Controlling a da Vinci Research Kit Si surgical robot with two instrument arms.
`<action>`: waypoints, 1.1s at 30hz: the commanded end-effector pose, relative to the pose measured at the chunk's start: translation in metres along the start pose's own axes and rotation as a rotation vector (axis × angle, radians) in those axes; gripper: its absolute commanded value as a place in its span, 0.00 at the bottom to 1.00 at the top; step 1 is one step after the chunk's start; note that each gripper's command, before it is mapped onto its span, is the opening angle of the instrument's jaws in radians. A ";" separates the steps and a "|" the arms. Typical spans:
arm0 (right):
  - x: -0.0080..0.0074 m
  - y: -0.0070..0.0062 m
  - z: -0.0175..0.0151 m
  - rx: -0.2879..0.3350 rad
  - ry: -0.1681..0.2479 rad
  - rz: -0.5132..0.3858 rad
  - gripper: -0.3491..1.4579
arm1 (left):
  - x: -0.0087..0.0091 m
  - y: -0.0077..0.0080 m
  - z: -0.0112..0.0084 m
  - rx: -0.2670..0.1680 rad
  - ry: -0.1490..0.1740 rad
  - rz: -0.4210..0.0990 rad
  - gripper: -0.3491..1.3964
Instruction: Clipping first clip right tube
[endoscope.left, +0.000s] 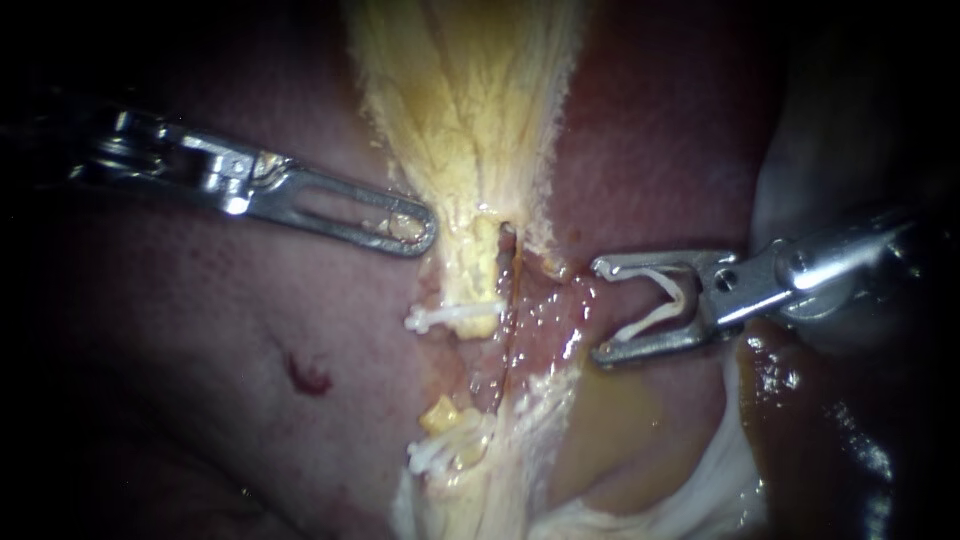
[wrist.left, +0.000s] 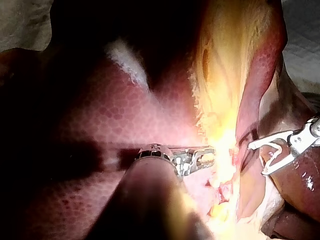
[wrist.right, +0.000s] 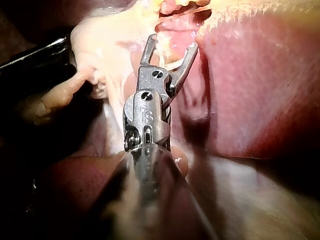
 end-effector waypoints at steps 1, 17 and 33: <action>0.0000 0.0000 0.0000 0.000 0.000 0.000 0.47 | -0.0001 -0.0001 -0.0004 0.002 0.001 0.000 0.00; 0.0001 0.0001 -0.0001 0.002 0.009 0.002 0.47 | -0.0028 -0.0001 -0.0076 -0.018 -0.037 -0.017 0.00; 0.0005 -0.0005 0.0019 0.027 0.033 0.023 0.47 | -0.0027 -0.0002 -0.0076 -0.020 -0.039 -0.017 0.00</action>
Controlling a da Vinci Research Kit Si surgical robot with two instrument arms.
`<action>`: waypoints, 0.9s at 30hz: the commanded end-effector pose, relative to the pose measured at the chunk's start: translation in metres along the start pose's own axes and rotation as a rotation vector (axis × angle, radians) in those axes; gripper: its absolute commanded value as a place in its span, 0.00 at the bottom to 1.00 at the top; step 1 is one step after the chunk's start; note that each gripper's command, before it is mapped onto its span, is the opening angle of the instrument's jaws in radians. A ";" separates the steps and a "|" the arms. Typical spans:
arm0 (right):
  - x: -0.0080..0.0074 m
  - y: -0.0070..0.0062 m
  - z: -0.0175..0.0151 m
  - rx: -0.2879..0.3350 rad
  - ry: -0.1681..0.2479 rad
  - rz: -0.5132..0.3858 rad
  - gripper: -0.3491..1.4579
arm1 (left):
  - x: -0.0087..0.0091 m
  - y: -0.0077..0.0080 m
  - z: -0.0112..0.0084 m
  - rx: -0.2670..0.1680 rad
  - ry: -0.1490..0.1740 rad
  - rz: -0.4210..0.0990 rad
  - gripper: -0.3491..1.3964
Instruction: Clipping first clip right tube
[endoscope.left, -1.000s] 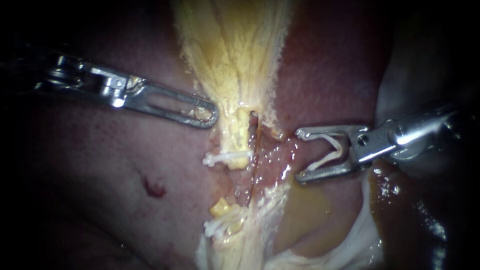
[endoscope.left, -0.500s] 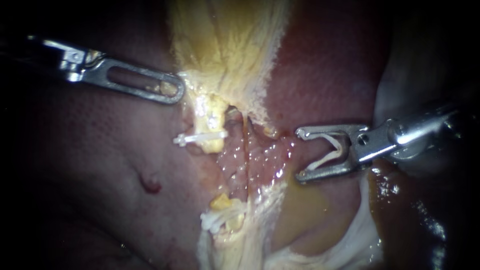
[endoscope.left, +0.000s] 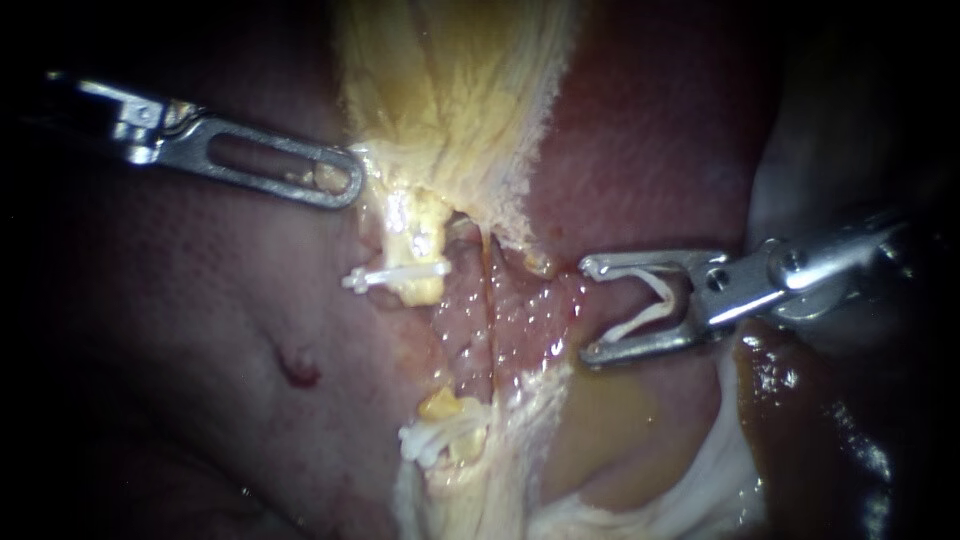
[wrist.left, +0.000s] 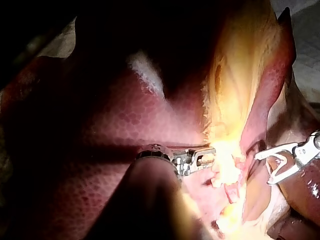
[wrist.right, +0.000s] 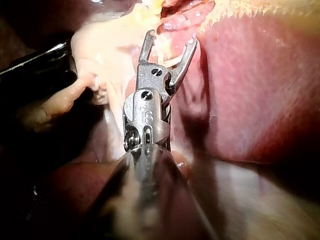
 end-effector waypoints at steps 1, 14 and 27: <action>-0.0002 -0.0001 0.0003 0.002 -0.002 0.004 0.47 | 0.0000 0.0000 0.0000 0.000 0.000 0.000 0.00; -0.0025 -0.0008 0.0066 0.058 0.018 0.083 0.47 | 0.0002 -0.0003 0.0000 -0.002 -0.002 -0.001 0.00; -0.0030 -0.0001 0.0096 0.117 0.098 0.195 0.47 | 0.0002 -0.0003 0.0001 -0.002 -0.002 -0.001 0.00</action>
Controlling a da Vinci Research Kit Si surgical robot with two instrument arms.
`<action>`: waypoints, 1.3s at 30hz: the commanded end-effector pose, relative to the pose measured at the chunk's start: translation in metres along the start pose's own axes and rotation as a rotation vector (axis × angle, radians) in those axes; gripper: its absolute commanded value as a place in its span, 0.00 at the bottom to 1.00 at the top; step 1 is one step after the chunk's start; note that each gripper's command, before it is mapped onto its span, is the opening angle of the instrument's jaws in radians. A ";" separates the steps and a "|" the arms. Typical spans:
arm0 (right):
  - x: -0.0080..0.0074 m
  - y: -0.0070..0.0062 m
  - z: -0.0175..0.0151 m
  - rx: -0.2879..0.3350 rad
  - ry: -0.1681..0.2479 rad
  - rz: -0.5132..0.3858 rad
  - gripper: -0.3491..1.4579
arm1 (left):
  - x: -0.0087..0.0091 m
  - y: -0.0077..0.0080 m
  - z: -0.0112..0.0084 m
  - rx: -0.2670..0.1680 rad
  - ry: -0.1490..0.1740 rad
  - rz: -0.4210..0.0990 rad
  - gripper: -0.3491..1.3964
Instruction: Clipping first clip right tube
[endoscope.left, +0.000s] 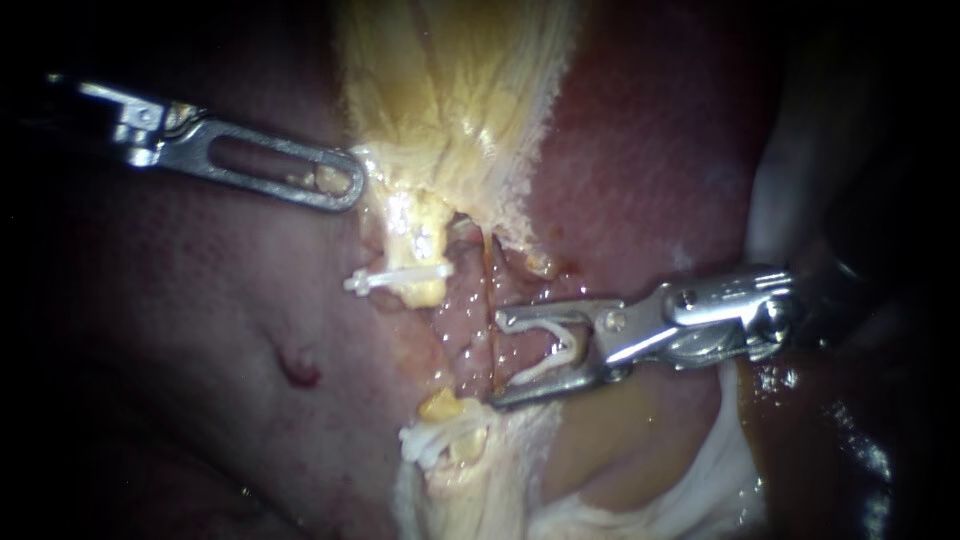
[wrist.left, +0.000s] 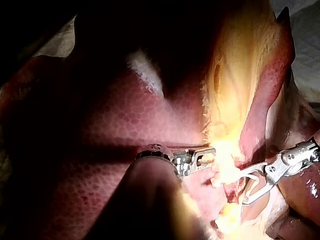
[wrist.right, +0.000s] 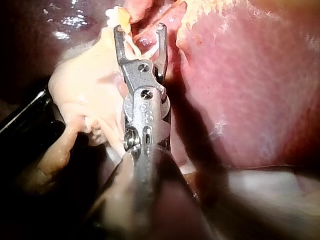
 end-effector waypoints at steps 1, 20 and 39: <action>0.0000 0.0001 0.0004 0.008 0.007 0.008 0.47 | 0.0000 0.0000 0.0000 0.000 0.000 0.000 0.00; -0.0006 -0.0008 0.0028 0.176 0.106 0.172 0.47 | 0.0000 0.0000 0.0000 0.000 0.000 0.000 0.00; 0.0009 -0.0030 0.0026 0.207 0.159 0.203 0.47 | -0.0001 0.0002 0.0001 0.000 0.001 0.001 0.00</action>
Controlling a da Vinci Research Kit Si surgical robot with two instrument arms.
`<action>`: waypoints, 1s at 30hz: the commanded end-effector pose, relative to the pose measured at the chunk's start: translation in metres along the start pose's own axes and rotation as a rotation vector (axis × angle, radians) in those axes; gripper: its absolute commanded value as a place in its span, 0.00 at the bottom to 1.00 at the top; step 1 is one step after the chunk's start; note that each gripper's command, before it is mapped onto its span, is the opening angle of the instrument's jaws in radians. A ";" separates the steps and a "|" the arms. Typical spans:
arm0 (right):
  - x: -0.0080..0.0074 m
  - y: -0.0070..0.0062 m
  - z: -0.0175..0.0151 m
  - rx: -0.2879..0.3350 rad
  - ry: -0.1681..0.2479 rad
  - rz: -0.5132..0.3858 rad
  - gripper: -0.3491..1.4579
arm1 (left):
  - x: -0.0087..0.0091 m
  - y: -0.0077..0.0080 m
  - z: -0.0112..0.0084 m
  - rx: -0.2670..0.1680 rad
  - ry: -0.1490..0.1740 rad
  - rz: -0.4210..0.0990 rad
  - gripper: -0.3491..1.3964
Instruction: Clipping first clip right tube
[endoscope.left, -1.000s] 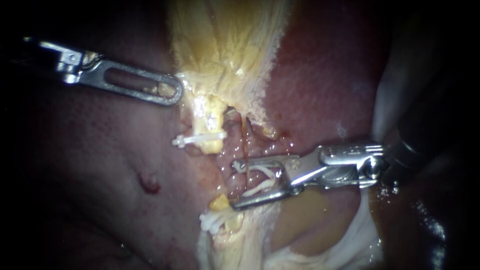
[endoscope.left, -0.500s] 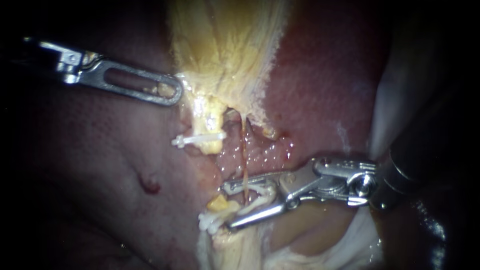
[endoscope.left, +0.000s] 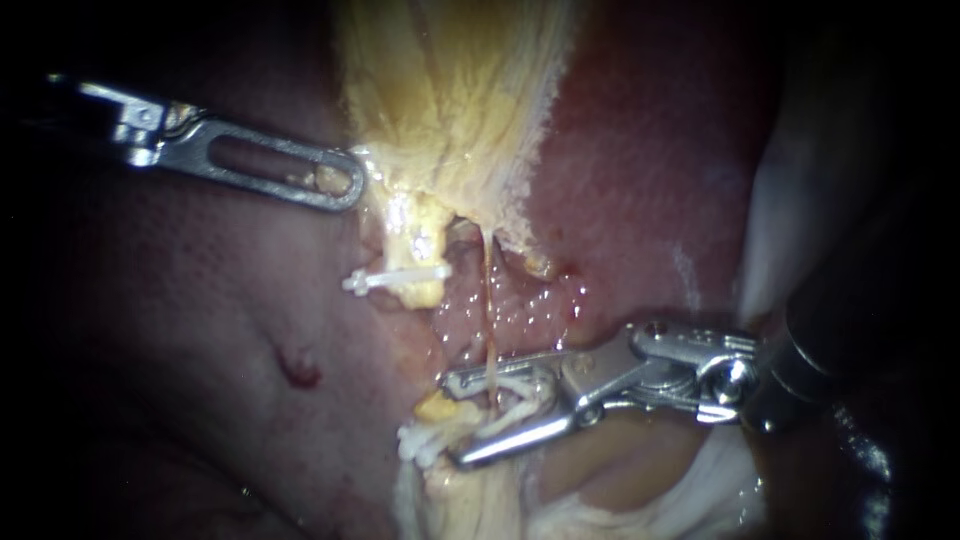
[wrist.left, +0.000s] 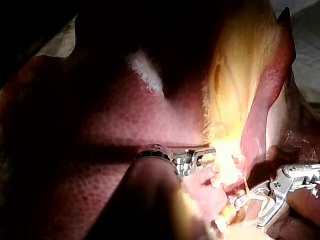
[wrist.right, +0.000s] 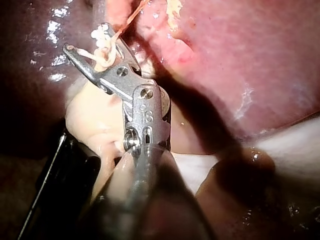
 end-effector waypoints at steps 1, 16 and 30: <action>0.0003 -0.0004 0.0000 0.007 0.005 0.001 0.47 | 0.0000 0.0000 0.0000 0.001 0.000 0.000 0.00; 0.0025 -0.0028 -0.0002 0.041 0.040 0.016 0.46 | 0.0000 0.0001 0.0000 0.001 0.000 0.000 0.00; 0.0010 -0.0001 -0.0018 0.047 0.035 0.010 0.32 | -0.0001 0.0002 0.0001 0.001 0.000 0.000 0.00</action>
